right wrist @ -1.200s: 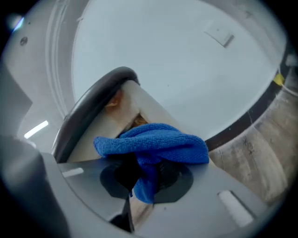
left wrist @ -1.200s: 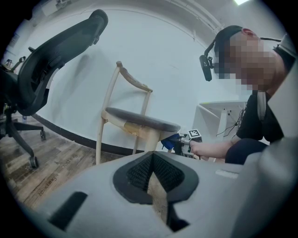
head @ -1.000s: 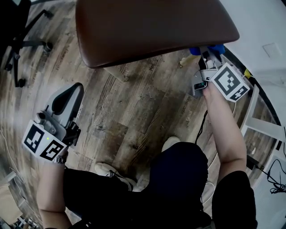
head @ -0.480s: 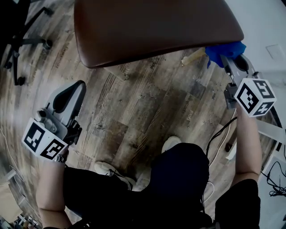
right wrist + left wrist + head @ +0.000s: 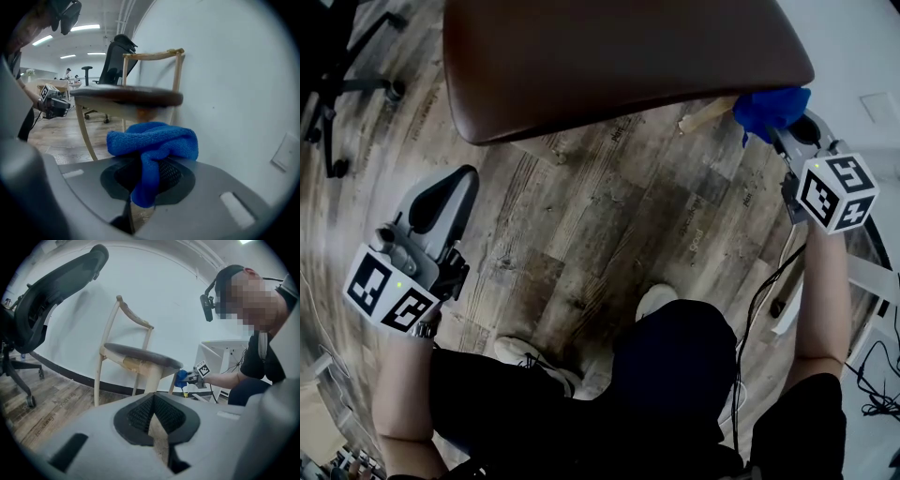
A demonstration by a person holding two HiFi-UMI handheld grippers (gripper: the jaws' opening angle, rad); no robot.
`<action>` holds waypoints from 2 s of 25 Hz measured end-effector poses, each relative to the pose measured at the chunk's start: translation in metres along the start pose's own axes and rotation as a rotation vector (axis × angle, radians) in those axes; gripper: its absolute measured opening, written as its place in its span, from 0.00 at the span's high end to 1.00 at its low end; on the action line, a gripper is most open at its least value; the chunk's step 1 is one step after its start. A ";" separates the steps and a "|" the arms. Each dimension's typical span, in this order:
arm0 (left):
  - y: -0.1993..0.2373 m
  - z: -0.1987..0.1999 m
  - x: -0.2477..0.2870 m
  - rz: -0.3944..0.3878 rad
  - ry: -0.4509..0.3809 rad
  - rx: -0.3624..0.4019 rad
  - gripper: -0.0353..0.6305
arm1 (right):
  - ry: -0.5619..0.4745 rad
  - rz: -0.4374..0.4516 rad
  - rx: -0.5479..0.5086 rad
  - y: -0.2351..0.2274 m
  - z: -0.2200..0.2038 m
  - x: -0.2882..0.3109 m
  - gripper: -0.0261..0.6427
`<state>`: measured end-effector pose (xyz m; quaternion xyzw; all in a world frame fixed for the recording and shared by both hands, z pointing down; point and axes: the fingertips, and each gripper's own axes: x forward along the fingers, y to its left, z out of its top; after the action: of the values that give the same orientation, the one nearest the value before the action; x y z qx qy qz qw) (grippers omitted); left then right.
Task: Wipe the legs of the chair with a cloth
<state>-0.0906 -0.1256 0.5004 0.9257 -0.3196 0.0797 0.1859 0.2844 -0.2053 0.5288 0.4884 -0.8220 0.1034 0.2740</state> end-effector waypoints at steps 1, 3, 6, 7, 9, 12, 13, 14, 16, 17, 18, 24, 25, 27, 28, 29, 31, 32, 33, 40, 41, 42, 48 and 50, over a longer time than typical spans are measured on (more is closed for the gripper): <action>0.001 -0.001 0.000 0.003 0.002 -0.002 0.95 | 0.016 0.008 0.018 0.000 -0.012 0.007 0.86; 0.003 -0.002 -0.001 0.011 0.007 -0.004 0.95 | 0.057 0.021 0.045 0.001 -0.037 0.025 0.86; 0.005 -0.004 -0.002 0.020 0.013 -0.006 0.95 | 0.133 0.036 0.052 0.001 -0.078 0.053 0.86; 0.006 -0.005 -0.002 0.023 0.016 -0.006 0.95 | 0.159 0.035 0.048 0.000 -0.092 0.063 0.86; 0.007 -0.006 -0.004 0.030 0.021 -0.009 0.95 | 0.208 0.025 0.042 -0.005 -0.122 0.083 0.86; 0.009 -0.009 -0.006 0.044 0.033 -0.012 0.95 | 0.270 0.006 0.056 -0.013 -0.163 0.114 0.86; 0.010 -0.011 -0.007 0.048 0.039 -0.013 0.95 | 0.291 -0.001 0.049 -0.014 -0.175 0.124 0.86; 0.010 -0.011 -0.008 0.053 0.043 -0.015 0.95 | 0.314 -0.006 0.035 -0.014 -0.187 0.133 0.86; 0.011 -0.011 -0.009 0.060 0.048 -0.018 0.95 | 0.360 -0.007 0.011 -0.013 -0.208 0.149 0.86; 0.011 -0.011 -0.008 0.061 0.048 -0.019 0.95 | 0.384 -0.007 0.006 -0.012 -0.219 0.155 0.86; 0.011 -0.011 -0.008 0.061 0.048 -0.018 0.95 | 0.408 -0.007 0.005 -0.011 -0.228 0.161 0.86; 0.014 -0.015 -0.012 0.076 0.064 -0.028 0.95 | 0.484 -0.035 0.015 -0.003 -0.256 0.178 0.87; 0.015 -0.016 -0.012 0.079 0.064 -0.031 0.95 | 0.485 -0.035 0.026 -0.003 -0.257 0.179 0.86; 0.015 -0.016 -0.011 0.080 0.062 -0.034 0.95 | 0.486 -0.030 0.033 -0.003 -0.256 0.178 0.86; 0.015 -0.015 -0.010 0.078 0.061 -0.032 0.95 | 0.481 -0.031 0.033 -0.004 -0.254 0.176 0.86; 0.014 -0.015 -0.009 0.075 0.060 -0.029 0.95 | 0.470 -0.037 0.038 -0.005 -0.250 0.174 0.86; 0.012 -0.016 -0.008 0.070 0.061 -0.026 0.95 | 0.430 -0.056 0.055 -0.007 -0.239 0.166 0.86; 0.012 -0.016 -0.008 0.068 0.062 -0.026 0.95 | 0.403 -0.064 0.060 -0.008 -0.231 0.161 0.86; 0.012 -0.017 -0.008 0.065 0.062 -0.026 0.95 | 0.373 -0.071 0.063 -0.009 -0.222 0.155 0.86; 0.009 -0.006 -0.008 0.045 0.017 -0.019 0.95 | 0.200 -0.146 -0.002 -0.015 -0.133 0.094 0.86; 0.007 -0.005 -0.007 0.038 0.013 -0.019 0.95 | 0.177 -0.155 -0.011 -0.014 -0.119 0.084 0.86; 0.005 -0.004 -0.006 0.031 0.011 -0.017 0.95 | 0.154 -0.164 -0.019 -0.013 -0.104 0.073 0.86; 0.004 0.001 -0.011 0.020 -0.011 -0.010 0.95 | 0.048 -0.208 -0.088 -0.003 -0.027 0.021 0.86; 0.005 0.004 -0.015 0.022 -0.022 -0.014 0.95 | 0.026 -0.209 -0.090 -0.001 -0.010 0.009 0.86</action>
<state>-0.1050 -0.1225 0.4946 0.9217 -0.3321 0.0694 0.1881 0.2852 -0.2079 0.5420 0.5572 -0.7669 0.0434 0.3155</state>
